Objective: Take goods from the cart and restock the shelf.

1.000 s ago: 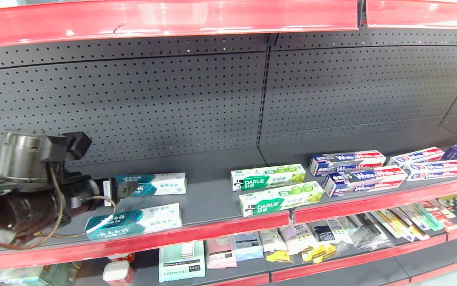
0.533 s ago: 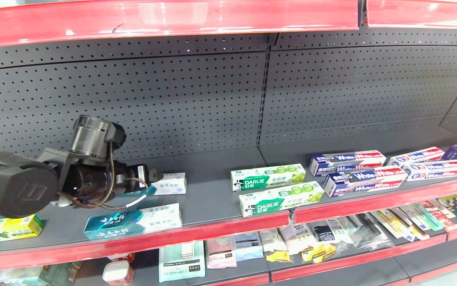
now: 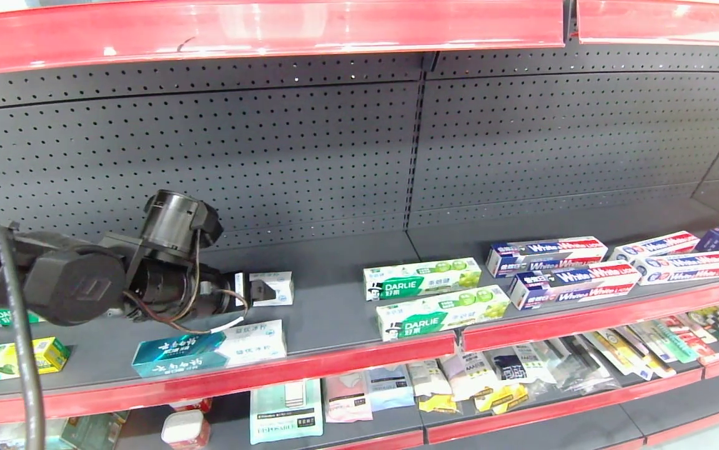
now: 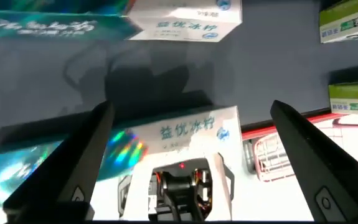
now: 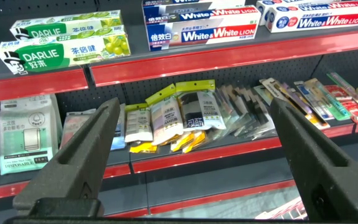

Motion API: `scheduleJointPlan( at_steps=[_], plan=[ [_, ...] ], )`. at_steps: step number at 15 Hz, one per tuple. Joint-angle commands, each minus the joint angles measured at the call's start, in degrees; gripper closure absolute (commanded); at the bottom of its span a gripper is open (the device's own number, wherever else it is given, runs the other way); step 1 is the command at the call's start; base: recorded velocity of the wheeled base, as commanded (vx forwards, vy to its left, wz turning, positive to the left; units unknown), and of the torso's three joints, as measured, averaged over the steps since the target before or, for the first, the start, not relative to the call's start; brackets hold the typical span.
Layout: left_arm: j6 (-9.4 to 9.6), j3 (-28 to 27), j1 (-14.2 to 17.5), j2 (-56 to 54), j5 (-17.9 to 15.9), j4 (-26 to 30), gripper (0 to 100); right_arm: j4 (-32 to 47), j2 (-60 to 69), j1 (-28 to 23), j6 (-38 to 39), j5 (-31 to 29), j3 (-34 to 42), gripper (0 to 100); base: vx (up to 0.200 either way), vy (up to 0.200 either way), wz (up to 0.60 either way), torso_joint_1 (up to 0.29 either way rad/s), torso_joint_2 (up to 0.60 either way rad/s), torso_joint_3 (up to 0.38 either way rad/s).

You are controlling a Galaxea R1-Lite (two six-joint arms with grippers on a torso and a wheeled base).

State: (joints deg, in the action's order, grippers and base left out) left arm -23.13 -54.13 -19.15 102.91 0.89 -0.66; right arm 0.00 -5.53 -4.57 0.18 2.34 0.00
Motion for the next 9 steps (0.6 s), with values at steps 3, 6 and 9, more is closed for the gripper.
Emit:
scheduleJointPlan(
  at_steps=[3, 6, 9],
  plan=[
    [0.01, -3.71, -0.98, 5.02, -1.15, 0.04, 0, 0.00, -0.09, 0.00, -0.01, 0.03, 0.00, 0, 0.000, 0.000, 0.00, 0.000, 0.00, 0.000],
    [1.15, -3.71, -0.98, 4.84, -4.41, 0.13, 0, 0.00, -0.09, 0.00, -0.01, 0.03, 0.00, 0, 0.000, 0.000, 0.00, 0.000, 0.00, 0.000],
    [3.00, -3.71, -0.98, 5.72, -4.49, 2.15, 0, 0.00, -0.09, 0.00, -0.01, 0.03, 0.00, 0, 0.000, 0.000, 0.00, 0.000, 0.00, 0.000]
  ],
)
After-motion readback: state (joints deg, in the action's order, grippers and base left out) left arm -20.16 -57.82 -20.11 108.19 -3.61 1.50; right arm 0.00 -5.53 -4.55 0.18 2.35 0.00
